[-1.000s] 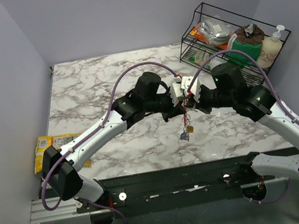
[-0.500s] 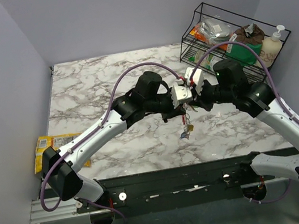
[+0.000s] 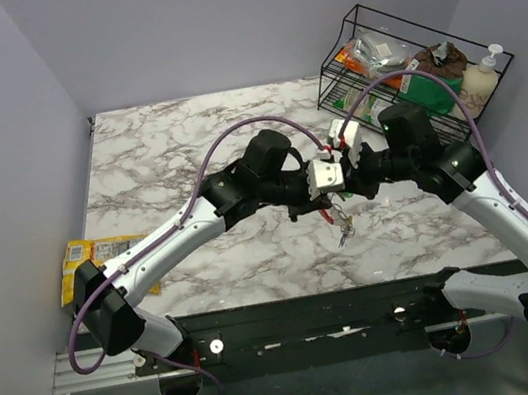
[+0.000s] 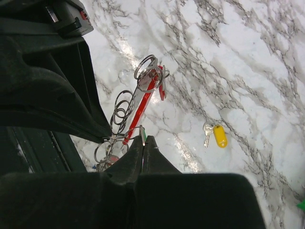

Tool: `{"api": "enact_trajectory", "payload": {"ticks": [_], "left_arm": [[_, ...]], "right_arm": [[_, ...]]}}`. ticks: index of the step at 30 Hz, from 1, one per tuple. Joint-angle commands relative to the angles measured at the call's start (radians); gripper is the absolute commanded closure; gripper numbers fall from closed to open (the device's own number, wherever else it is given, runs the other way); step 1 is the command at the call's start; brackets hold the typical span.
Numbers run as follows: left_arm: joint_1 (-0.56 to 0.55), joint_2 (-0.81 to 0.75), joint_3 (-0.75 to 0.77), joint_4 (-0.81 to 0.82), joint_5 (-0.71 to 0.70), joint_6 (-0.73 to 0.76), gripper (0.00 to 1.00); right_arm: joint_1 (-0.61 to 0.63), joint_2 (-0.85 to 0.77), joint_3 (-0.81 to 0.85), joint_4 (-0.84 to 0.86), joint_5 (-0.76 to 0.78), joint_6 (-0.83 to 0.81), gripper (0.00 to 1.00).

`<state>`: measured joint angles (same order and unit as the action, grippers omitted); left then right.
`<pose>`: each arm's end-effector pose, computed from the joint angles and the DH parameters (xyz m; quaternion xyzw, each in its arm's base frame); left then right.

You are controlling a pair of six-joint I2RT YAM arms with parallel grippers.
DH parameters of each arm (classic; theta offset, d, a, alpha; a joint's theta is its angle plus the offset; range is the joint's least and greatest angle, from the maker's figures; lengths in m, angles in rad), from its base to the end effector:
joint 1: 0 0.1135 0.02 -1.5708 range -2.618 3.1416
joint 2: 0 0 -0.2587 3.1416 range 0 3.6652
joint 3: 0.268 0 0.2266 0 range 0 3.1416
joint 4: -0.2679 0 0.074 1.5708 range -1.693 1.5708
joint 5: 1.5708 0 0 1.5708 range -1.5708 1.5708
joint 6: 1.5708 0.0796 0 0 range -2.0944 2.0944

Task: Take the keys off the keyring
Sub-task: Remove the key from the keyring.

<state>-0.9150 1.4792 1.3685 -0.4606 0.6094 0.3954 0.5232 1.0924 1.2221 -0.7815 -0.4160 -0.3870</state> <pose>0.1696 -0.2951 0.3313 0.6242 0.5763 -0.3719 0.3742 0.1802 0.1411 0.3419 -0.4677 0.7474 0.2142 0.4204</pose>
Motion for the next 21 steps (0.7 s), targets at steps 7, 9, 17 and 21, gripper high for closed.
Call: {"api": "enact_trajectory", "payload": {"ticks": [7,9,17,21], "left_arm": [[-0.062,-0.034,0.032,-0.035,0.147,-0.018,1.00],[-0.062,-0.024,0.035,-0.032,0.142,-0.023,1.00],[-0.064,0.007,0.058,0.008,0.050,-0.084,1.00],[-0.064,0.033,0.075,0.017,0.012,-0.116,1.00]], "right_arm": [[-0.028,-0.075,0.036,-0.021,-0.171,-0.082,0.99],[-0.028,-0.074,0.037,-0.032,-0.194,-0.081,0.99],[-0.028,-0.055,0.059,-0.064,-0.274,-0.075,0.99],[-0.028,-0.061,0.036,-0.051,-0.290,-0.084,0.99]]}}
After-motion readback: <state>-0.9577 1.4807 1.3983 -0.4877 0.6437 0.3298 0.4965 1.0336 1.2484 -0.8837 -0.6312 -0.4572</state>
